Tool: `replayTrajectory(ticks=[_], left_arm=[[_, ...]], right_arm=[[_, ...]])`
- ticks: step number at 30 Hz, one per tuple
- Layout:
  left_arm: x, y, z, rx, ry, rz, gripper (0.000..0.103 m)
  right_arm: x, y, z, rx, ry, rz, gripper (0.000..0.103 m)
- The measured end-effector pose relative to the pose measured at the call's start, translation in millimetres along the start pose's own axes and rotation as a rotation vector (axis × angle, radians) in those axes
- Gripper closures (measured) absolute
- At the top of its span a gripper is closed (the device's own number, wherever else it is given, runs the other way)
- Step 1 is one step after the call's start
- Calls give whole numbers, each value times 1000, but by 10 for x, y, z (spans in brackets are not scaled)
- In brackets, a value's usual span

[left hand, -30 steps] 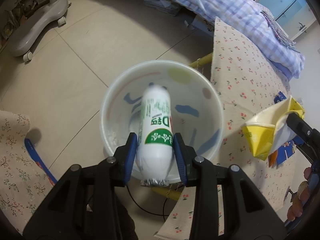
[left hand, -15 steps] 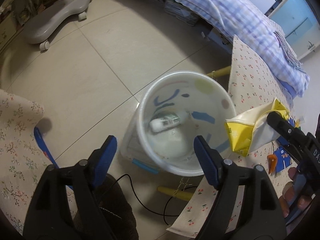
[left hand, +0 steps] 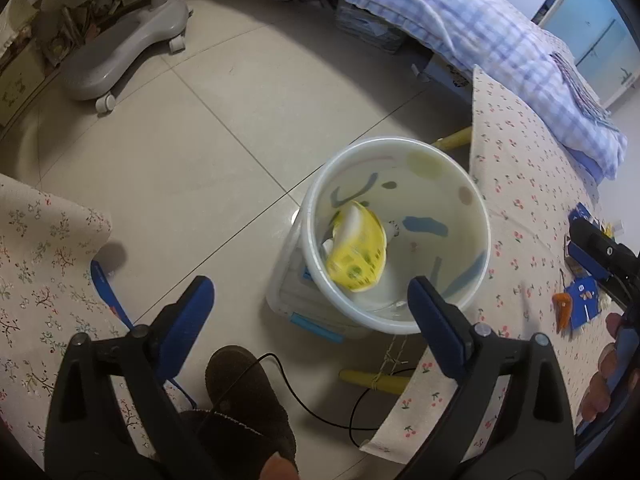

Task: Collect trash
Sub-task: 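Drop the yellow bag into the white bin from the right tool, then grasp the blue snack box with the left tool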

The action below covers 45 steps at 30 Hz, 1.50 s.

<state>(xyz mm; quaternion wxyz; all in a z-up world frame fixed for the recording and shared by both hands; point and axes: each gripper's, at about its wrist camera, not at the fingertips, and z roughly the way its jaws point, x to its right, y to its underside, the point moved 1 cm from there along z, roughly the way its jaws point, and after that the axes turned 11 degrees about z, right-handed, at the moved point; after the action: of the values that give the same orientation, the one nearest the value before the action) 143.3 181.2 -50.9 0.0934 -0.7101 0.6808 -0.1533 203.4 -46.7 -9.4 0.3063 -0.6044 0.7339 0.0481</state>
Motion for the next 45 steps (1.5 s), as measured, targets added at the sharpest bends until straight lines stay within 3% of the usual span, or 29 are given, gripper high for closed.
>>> replayTrajectory(ticks=[8,20,34,45], left_arm=[[341,-7,-110,25,41,73,4],[1031,-23,-138,18,92,179,4],[2122,-15,41,-35,154,330,4],[3214,100,228,-55,277,598,4]], right_arm=[[426,6,-456,54,81,-14,20],[1417,-5,-1206,139,182,94,19],[2422,80,-1642,148,282,217,19],[3036,144,-1883,146,318,309,19]])
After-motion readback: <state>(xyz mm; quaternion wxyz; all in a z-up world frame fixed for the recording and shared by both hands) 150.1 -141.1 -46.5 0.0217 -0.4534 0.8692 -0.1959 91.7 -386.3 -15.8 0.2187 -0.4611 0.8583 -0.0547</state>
